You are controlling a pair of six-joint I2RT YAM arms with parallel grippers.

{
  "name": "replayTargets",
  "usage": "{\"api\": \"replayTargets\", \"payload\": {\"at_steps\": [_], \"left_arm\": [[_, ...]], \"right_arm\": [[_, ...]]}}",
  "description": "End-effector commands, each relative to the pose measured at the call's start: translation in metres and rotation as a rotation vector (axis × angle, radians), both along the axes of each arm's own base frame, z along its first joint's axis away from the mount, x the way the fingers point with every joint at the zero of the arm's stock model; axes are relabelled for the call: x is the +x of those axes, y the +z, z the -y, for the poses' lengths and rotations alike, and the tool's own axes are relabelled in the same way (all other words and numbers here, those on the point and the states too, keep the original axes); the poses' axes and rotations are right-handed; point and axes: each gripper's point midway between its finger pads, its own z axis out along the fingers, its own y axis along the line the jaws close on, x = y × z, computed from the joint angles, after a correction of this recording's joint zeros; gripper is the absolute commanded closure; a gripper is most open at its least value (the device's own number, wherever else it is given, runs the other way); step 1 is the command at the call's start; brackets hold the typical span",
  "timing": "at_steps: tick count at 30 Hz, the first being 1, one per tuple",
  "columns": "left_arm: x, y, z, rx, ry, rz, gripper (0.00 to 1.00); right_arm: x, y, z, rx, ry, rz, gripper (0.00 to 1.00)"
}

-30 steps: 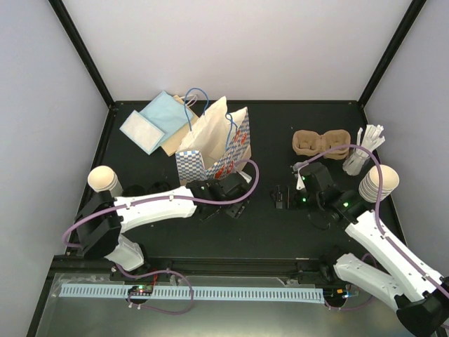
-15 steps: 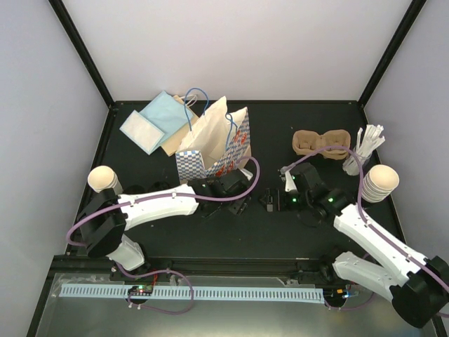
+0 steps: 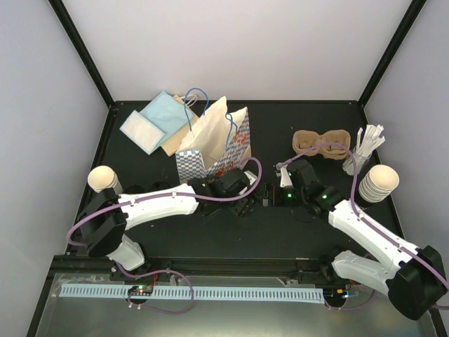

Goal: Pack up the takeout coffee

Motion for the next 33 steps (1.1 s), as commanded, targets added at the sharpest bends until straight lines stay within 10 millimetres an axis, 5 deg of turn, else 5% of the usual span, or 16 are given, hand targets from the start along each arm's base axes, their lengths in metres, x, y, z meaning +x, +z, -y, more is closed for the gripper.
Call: {"api": "replayTargets", "payload": {"at_steps": [1, 13, 21, 27, 33], "left_arm": [[-0.038, -0.04, -0.009, 0.096, -0.099, -0.165, 0.33], [-0.053, -0.039, -0.006, 0.177, -0.153, -0.137, 0.32], [-0.059, -0.034, -0.008, 0.185, -0.164, -0.14, 0.33], [-0.059, -0.033, -0.008, 0.192, -0.165, -0.131, 0.33], [-0.058, -0.031, -0.006, 0.204, -0.163, -0.119, 0.33]], "right_arm": [[0.004, 0.005, 0.004, 0.034, -0.035, 0.011, 0.11], [-0.016, -0.008, 0.017, 0.056, -0.023, -0.029, 0.15], [-0.018, 0.002, 0.03, 0.06, -0.061, 0.044, 0.14], [-0.026, 0.009, 0.027, 0.112, -0.014, 0.117, 0.11], [-0.031, -0.005, 0.023, 0.145, 0.0, 0.074, 0.12]]}}
